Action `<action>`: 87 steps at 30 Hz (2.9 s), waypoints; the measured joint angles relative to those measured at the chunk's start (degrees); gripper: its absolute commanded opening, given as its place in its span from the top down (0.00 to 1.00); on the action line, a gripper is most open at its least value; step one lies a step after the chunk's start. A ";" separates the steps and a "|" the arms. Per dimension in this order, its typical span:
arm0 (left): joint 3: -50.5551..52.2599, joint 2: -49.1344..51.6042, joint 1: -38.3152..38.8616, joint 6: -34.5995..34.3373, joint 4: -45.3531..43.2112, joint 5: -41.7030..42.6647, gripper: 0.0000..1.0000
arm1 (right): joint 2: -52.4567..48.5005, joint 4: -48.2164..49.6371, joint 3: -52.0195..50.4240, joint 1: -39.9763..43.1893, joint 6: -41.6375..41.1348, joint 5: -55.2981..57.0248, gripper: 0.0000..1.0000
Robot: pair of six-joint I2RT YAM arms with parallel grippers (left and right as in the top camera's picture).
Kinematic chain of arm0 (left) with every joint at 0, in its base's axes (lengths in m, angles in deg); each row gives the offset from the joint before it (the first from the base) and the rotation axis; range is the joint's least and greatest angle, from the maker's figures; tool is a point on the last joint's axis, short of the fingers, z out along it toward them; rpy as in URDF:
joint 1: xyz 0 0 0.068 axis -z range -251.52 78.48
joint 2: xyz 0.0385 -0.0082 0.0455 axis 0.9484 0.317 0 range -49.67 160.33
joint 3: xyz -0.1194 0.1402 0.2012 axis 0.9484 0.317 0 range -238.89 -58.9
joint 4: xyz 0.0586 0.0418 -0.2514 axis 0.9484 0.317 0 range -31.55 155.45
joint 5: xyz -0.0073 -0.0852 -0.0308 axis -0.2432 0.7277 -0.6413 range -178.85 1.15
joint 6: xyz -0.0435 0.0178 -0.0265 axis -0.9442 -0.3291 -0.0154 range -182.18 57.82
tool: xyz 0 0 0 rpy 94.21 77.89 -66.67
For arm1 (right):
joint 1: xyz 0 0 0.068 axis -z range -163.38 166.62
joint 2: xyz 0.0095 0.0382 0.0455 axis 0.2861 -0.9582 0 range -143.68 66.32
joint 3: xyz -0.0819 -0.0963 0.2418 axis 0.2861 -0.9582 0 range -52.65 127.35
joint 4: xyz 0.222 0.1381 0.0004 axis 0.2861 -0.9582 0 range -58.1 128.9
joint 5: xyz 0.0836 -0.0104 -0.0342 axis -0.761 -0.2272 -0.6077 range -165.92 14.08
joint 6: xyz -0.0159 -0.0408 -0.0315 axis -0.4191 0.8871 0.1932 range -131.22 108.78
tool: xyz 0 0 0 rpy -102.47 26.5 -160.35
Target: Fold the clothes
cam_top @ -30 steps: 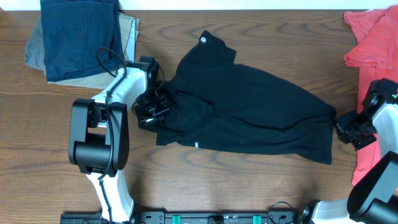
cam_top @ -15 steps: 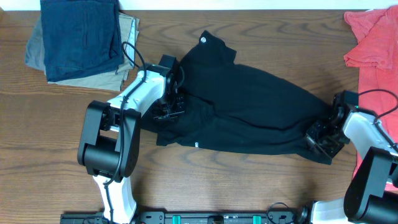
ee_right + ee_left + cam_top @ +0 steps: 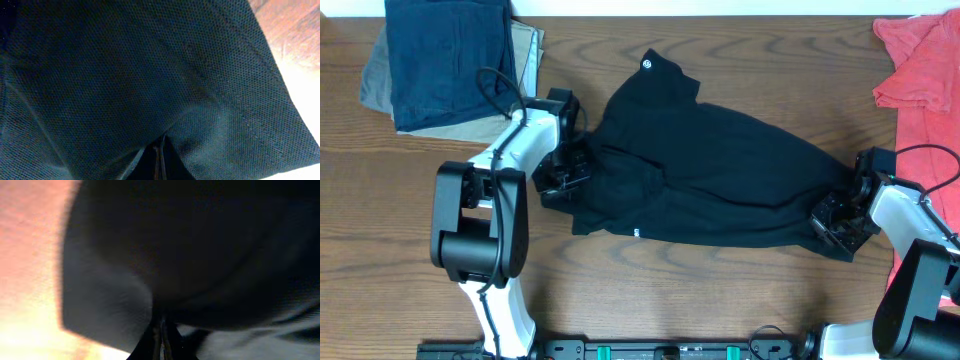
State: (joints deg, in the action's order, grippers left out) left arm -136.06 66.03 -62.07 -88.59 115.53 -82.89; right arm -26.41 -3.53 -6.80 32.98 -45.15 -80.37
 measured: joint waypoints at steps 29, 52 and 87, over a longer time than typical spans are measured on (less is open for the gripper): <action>5.35 -17.18 0.87 -1.68 -3.28 0.11 0.94 | -0.44 0.50 1.03 13.55 2.40 3.74 0.99; 5.31 -5.51 7.89 7.43 -18.49 9.79 0.94 | -0.63 -0.22 1.36 11.41 3.23 2.93 0.99; 4.76 -2.01 -0.83 -10.97 0.81 1.46 0.94 | -0.66 -3.98 5.29 6.36 7.50 0.98 0.99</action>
State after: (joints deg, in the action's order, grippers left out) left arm -131.30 64.02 -62.90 -99.57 116.34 -81.43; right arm -27.06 -7.51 -1.51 39.34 -37.66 -79.38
